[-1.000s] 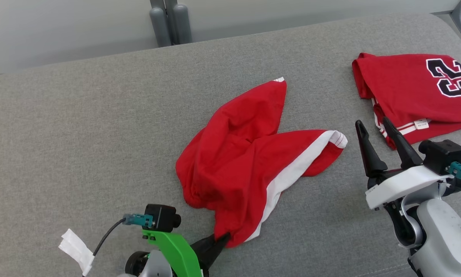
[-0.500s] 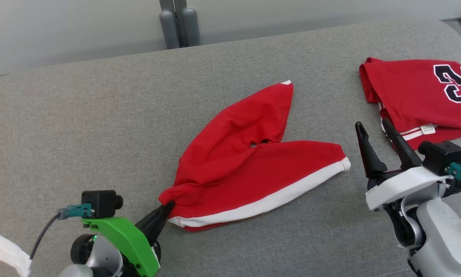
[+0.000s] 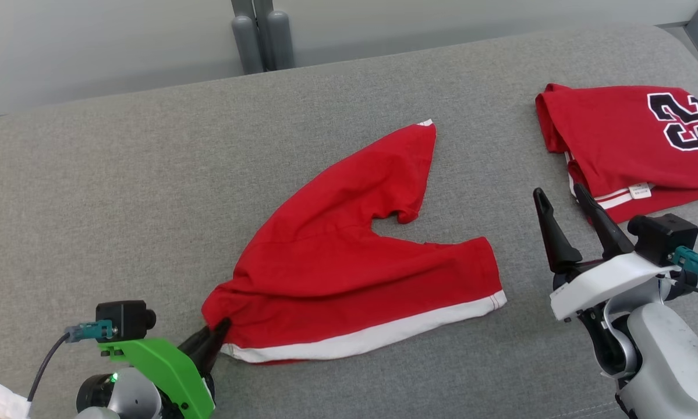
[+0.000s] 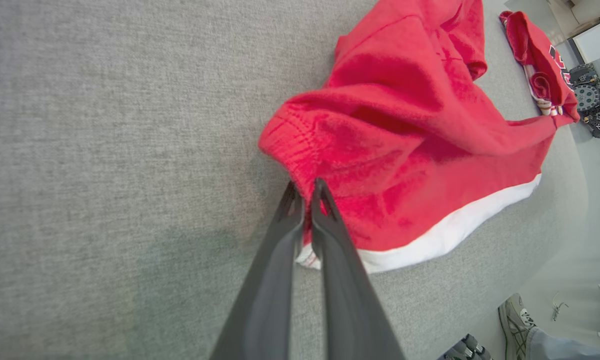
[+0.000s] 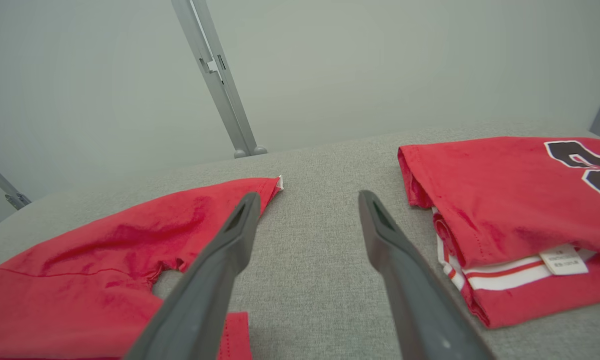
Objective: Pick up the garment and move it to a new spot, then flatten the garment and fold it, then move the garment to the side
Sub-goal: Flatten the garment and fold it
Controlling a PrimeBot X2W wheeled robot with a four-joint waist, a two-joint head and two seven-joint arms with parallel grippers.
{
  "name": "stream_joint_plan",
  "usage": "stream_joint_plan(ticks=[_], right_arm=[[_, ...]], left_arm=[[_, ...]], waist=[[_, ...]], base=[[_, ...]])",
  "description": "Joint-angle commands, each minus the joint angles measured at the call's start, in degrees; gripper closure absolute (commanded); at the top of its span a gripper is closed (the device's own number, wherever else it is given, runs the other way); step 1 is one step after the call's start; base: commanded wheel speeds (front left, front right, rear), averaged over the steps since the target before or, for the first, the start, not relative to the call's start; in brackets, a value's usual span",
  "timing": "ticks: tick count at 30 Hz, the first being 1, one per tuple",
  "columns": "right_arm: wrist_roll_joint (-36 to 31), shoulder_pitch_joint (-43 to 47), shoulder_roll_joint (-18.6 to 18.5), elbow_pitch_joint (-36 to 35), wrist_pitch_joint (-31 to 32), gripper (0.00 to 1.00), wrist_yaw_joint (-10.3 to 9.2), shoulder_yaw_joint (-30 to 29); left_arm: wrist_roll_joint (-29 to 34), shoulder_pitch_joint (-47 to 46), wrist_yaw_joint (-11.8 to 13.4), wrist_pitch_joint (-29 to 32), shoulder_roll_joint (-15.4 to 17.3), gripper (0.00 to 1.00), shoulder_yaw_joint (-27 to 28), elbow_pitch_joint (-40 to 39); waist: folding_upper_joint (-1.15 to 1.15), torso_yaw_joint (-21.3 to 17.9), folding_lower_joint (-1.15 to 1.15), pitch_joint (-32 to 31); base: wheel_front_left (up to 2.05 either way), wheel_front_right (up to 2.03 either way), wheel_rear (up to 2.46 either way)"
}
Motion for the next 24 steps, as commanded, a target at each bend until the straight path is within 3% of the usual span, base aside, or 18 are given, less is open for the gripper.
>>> stream_joint_plan(ticks=[1, 10, 17, 24], right_arm=[[0.1, -0.2, -0.1, 0.2, -0.2, 0.0, 0.01, 0.1], [-0.3, 0.9, -0.2, 0.1, -0.3, 0.0, 0.01, -0.4], [-1.3, 1.7, 0.3, -0.7, -0.9, 0.0, 0.01, -0.7], [-2.6, 3.0, 1.5, -2.6, -1.7, 0.0, 0.01, -1.2]], left_arm=[[1.2, -0.2, 0.0, -0.6, 0.6, 0.0, 0.2, 0.1], [5.2, 3.4, 3.5, -6.0, 4.9, 0.0, 4.4, -6.3], [12.5, 5.1, 8.7, -20.1, 5.6, 0.0, 10.6, -11.6], [18.8, 7.1, 12.3, -32.0, 4.1, 0.0, 12.6, -10.4]], waist=[[0.0, 0.0, 0.0, -0.2], [0.0, 1.3, 0.0, -1.7], [0.0, 2.6, 0.0, -3.2], [0.0, 2.6, 0.0, -5.0]], base=[[0.0, 0.0, 0.0], [0.0, 0.0, 0.0], [0.0, 0.0, 0.0], [0.0, 0.0, 0.0]])
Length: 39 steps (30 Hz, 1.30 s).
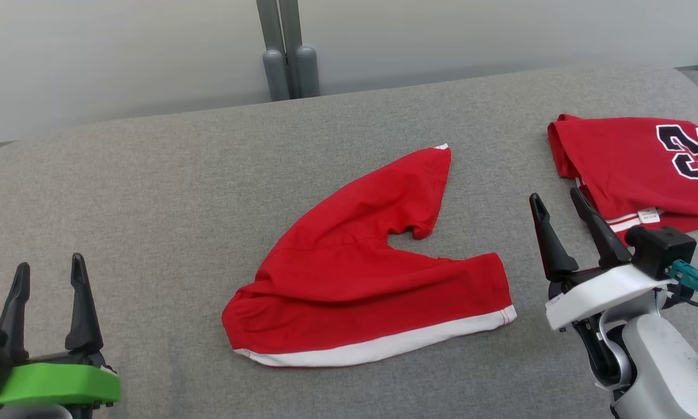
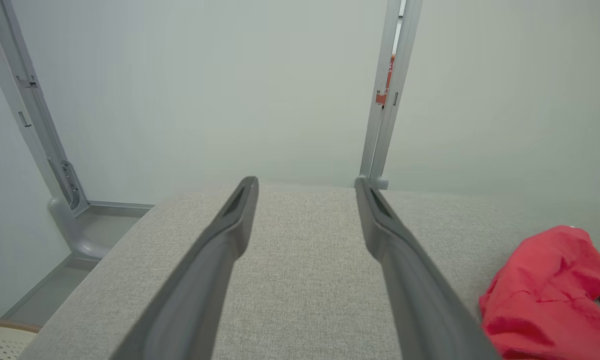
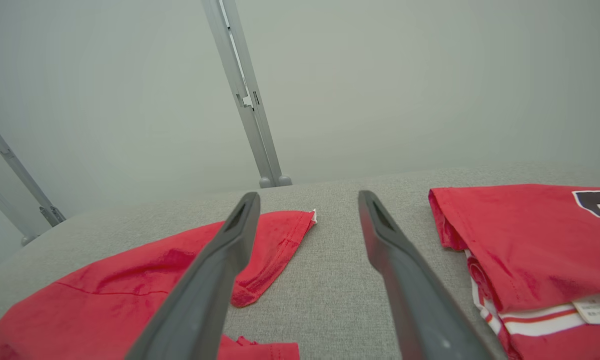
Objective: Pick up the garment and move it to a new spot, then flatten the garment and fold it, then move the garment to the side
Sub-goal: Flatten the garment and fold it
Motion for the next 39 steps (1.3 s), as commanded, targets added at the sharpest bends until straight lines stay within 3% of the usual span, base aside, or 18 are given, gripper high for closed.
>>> stream_joint_plan(ticks=[1, 6, 16, 39], right_arm=[[-0.7, 1.0, 0.1, -0.4, -0.5, 0.0, 0.01, -0.4], [-3.4, 3.0, 1.5, -1.8, -0.9, 0.0, 0.01, -2.3], [-9.4, 6.7, 5.2, -6.6, -0.9, 0.0, 0.01, -6.9], [-7.4, 6.1, 5.3, -7.7, -1.0, 0.0, 0.01, -6.9]], left_arm=[[1.1, 0.8, 0.1, -1.7, -0.8, 0.0, 0.0, 0.3], [3.9, 1.1, -1.0, -4.8, -3.0, 0.0, -0.7, 2.4], [9.2, 1.6, -3.2, -5.1, -7.5, 0.0, 0.5, 4.3], [12.6, 1.0, -8.7, -5.1, -12.5, 0.0, 3.8, 5.4]], waist=[[0.0, 0.0, 0.0, -0.5], [0.0, 0.3, 0.0, -1.4], [0.0, 0.5, 0.0, -2.4], [0.0, 0.3, 0.0, -2.3]], base=[[0.0, 0.0, 0.0], [0.0, 0.0, 0.0], [0.0, 0.0, 0.0], [0.0, 0.0, 0.0]])
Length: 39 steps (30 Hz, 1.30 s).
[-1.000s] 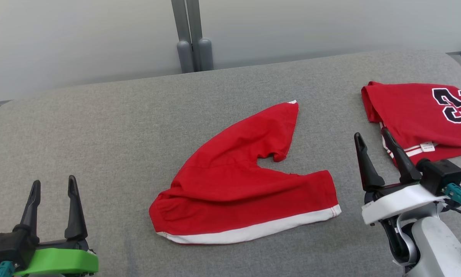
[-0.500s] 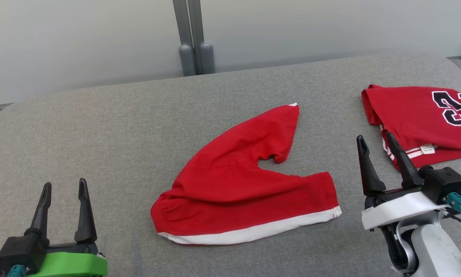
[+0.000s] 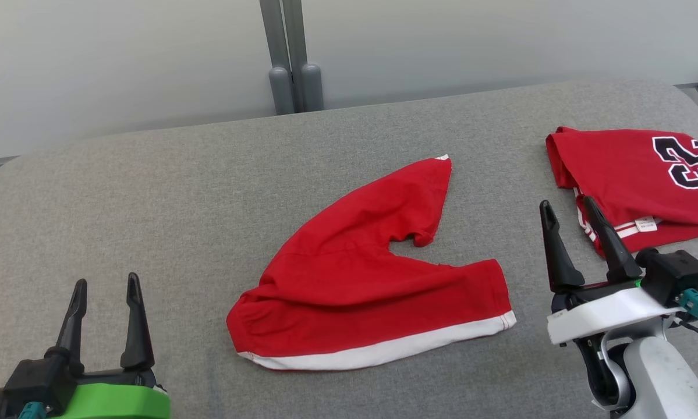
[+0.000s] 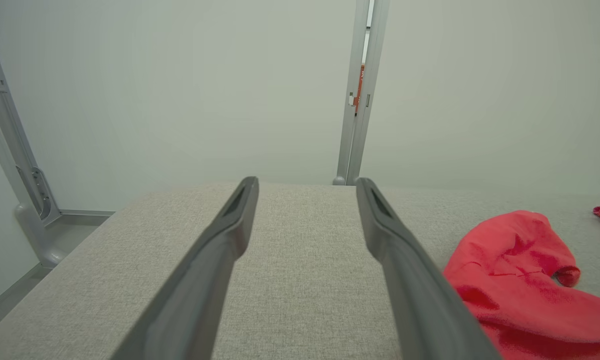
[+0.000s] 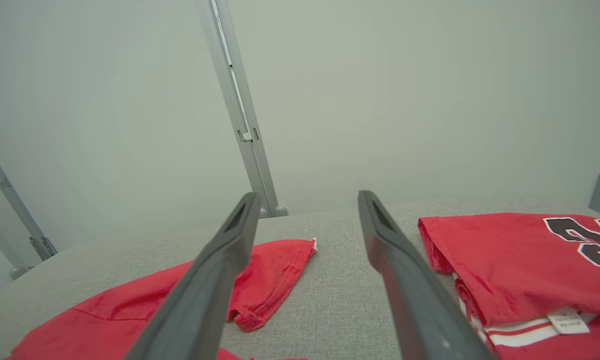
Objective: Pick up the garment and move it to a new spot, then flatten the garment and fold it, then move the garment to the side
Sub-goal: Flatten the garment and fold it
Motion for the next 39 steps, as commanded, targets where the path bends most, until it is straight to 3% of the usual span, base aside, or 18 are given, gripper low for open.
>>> stream_joint_plan(ticks=[1, 5, 12, 16, 20, 29, 39], right_arm=[[0.5, -0.2, -0.5, -0.5, -0.1, 0.0, 0.01, -0.4], [1.2, 1.1, -2.4, 0.0, 1.3, 0.0, 0.01, -0.4], [7.2, 3.6, -6.9, 2.4, 13.7, 0.0, 0.02, 4.4], [10.1, 4.4, -7.2, 4.5, 21.0, 0.0, 0.02, 7.3], [11.7, 3.2, -6.8, 5.5, 24.0, 0.0, 0.02, 8.8], [11.4, -0.4, -5.9, 8.9, 25.6, 0.0, 0.02, 10.5], [12.6, -2.5, -6.0, 10.8, 26.4, 0.0, 0.02, 12.4]], left_arm=[[-0.7, 0.1, -0.6, -0.1, -0.1, 0.0, -0.1, 0.0], [-3.0, 0.9, -2.3, 5.0, 0.7, 0.0, -1.3, 0.0], [-8.0, 3.2, -4.9, 18.9, 2.7, 0.0, -5.7, -1.4], [-11.3, 4.2, -5.8, 25.5, 3.6, 0.0, -8.8, -1.0], [-14.0, 3.8, -6.2, 29.9, 4.5, 0.0, -11.3, -0.6], [-16.0, 0.0, -6.6, 33.9, 5.6, 0.0, -14.9, 1.2], [-16.0, -5.8, -6.7, 31.9, 7.1, 0.0, -18.4, 5.9]], waist=[[0.0, 0.0, 0.0, 0.0], [0.0, 0.1, 0.0, 0.3], [0.0, 0.3, 0.0, 1.5], [0.0, 0.4, 0.0, 2.3], [0.0, 0.4, 0.0, 3.5], [0.0, 0.7, 0.0, 6.1], [0.0, 0.3, 0.0, 7.8]], base=[[0.0, 0.0, 0.0], [0.0, 0.0, 0.0], [0.0, 0.0, 0.0], [0.0, 0.0, 0.0], [0.0, 0.0, 0.0], [0.0, 0.0, 0.0], [0.0, 0.0, 0.0]])
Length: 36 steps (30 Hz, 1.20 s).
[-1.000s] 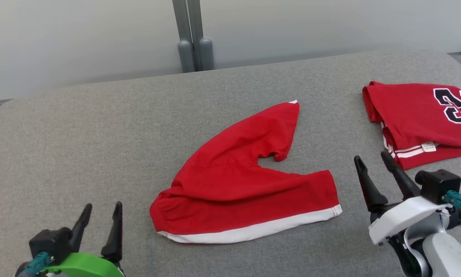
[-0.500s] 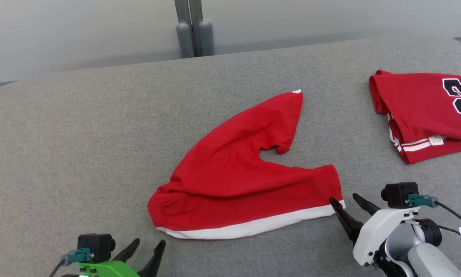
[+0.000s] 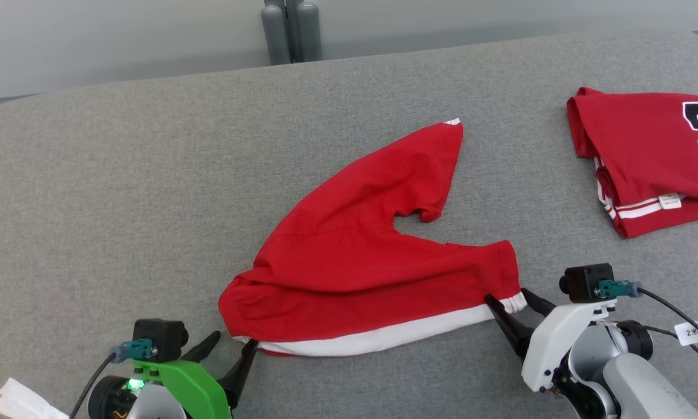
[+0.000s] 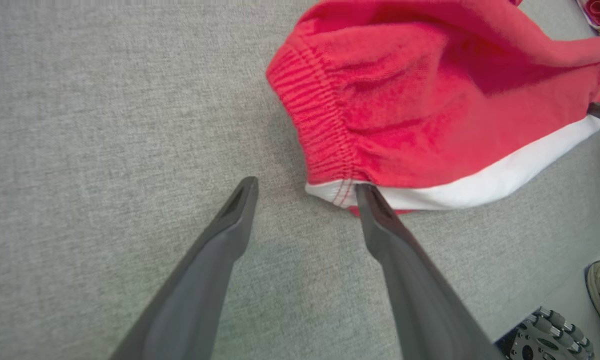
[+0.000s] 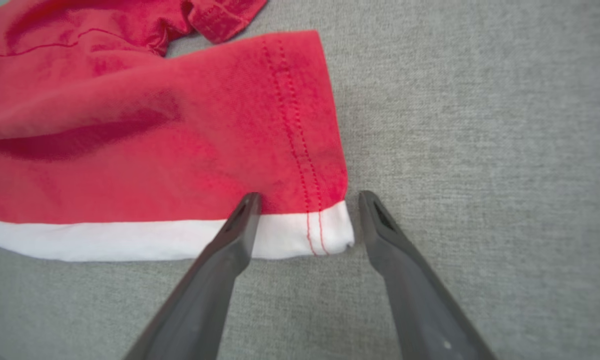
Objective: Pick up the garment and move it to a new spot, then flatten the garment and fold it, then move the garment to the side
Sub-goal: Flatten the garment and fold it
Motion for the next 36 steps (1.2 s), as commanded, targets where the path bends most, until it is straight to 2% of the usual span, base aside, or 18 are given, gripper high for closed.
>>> stream_joint_plan(ticks=[1, 5, 6, 7, 8, 9, 10, 11, 20, 27, 36], right_arm=[[0.3, -0.6, -0.2, 0.3, -0.2, 0.0, 0.03, 0.3], [0.6, -1.2, -0.2, 0.5, -0.4, 0.0, 0.03, 1.1], [0.9, -1.3, -0.2, 0.5, -0.4, 0.07, 0.03, 1.4], [1.1, -1.3, -0.2, 0.5, -0.4, 0.36, 0.03, 1.7], [1.2, -1.4, -0.3, 0.5, -0.5, 0.55, 0.03, 1.9], [1.4, -1.4, -0.4, 0.6, -0.6, 0.7, 0.03, 2.1], [1.6, -1.5, -0.4, 0.6, -0.7, 0.91, 0.03, 2.2], [1.7, -1.5, -0.5, 0.6, -0.8, 1.0, 0.03, 2.4], [5.4, -1.2, -2.4, -1.4, -3.0, 1.0, 0.03, 4.0], [9.1, -0.8, -4.2, -5.5, -5.4, 1.0, 0.03, 4.1], [16.0, -7.4, -5.1, -10.6, -7.5, 1.0, 0.03, 6.1]], left_arm=[[-0.5, -1.1, -0.2, -0.5, 0.4, 0.0, -0.4, 0.3], [-1.7, -2.4, -0.2, -0.7, 1.3, 0.0, -2.6, 0.7], [-2.1, -2.6, -0.2, -0.9, 1.5, 0.07, -3.0, 0.7], [-2.5, -2.7, -0.2, -1.1, 1.6, 0.36, -3.3, 0.7], [-2.9, -2.8, -0.2, -1.1, 1.8, 0.6, -3.7, 0.8], [-3.2, -2.9, -0.2, -1.2, 2.0, 0.93, -3.9, 0.8], [-3.7, -2.9, -0.2, -1.3, 2.2, 1.0, -4.2, 0.8], [-4.2, -2.7, -0.2, -1.1, 2.4, 1.0, -4.5, 0.8], [-6.1, -1.2, -0.2, -1.2, 4.5, 1.0, -4.8, -1.2], [-7.0, -1.0, 0.2, -2.9, 5.5, 1.0, -3.3, -5.7], [-8.5, -10.3, 0.2, -0.1, 7.2, 1.0, -0.8, -10.0]], waist=[[0.0, -0.2, 0.0, 0.2], [0.0, -0.6, 0.0, 0.4], [0.0, -0.7, 0.0, 0.5], [0.0, -0.7, 0.0, 0.5], [0.0, -0.8, 0.0, 0.5], [0.0, -0.8, 0.0, 0.5], [0.0, -0.8, 0.0, 0.5], [0.0, -0.8, 0.0, 0.5], [0.0, -0.2, 0.0, -0.3], [0.0, 0.0, 0.0, -1.1], [0.0, -0.2, 0.0, 0.4]], base=[[0.0, 0.0, 0.0], [0.0, 0.0, 0.0], [0.0, 0.0, 0.0], [0.0, 0.0, 0.0], [0.0, 0.0, 0.0], [0.0, 0.0, 0.0], [0.0, 0.0, 0.0], [0.0, 0.0, 0.0], [0.0, 0.0, 0.0], [0.0, 0.0, 0.0], [0.0, 0.0, 0.0]])
